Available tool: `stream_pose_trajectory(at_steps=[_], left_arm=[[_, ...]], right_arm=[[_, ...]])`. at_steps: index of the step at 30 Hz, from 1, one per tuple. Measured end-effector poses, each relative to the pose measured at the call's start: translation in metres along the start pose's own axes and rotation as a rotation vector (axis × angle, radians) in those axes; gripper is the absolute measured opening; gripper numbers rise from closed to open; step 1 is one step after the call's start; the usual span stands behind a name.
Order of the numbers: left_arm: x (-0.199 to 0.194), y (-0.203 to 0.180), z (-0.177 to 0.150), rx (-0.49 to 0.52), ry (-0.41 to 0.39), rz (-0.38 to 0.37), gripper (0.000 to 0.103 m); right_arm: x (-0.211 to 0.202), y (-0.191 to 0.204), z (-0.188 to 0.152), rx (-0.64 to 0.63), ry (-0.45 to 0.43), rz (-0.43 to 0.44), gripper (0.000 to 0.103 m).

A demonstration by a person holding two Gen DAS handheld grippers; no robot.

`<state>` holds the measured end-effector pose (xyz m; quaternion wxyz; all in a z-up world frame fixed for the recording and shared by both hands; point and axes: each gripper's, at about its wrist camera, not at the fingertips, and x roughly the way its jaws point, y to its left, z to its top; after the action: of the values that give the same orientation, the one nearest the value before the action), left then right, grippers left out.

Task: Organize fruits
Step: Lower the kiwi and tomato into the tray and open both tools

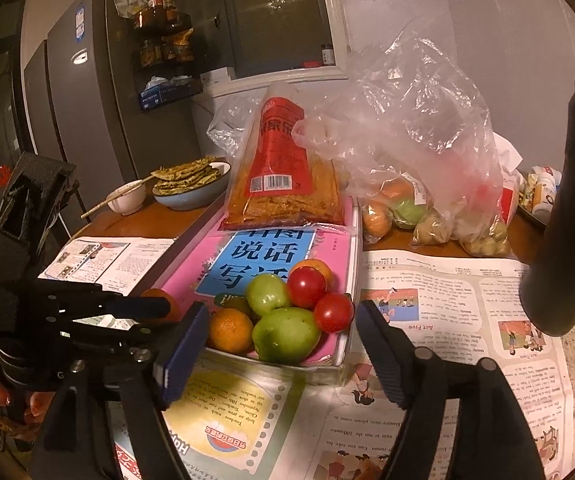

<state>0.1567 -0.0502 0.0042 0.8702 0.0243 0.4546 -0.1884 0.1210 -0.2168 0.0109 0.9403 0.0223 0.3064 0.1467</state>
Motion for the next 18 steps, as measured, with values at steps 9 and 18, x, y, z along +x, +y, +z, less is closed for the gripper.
stream_pose_trajectory(at_steps=[9, 18], left_arm=[[-0.024, -0.003, -0.001, -0.002, -0.056, 0.028, 0.065], [-0.033, -0.001, -0.003, -0.007, -0.074, 0.05, 0.067]], right_arm=[[-0.014, -0.002, 0.002, 0.021, -0.037, -0.003, 0.088], [-0.02, 0.002, 0.004, 0.015, -0.047, -0.022, 0.093]])
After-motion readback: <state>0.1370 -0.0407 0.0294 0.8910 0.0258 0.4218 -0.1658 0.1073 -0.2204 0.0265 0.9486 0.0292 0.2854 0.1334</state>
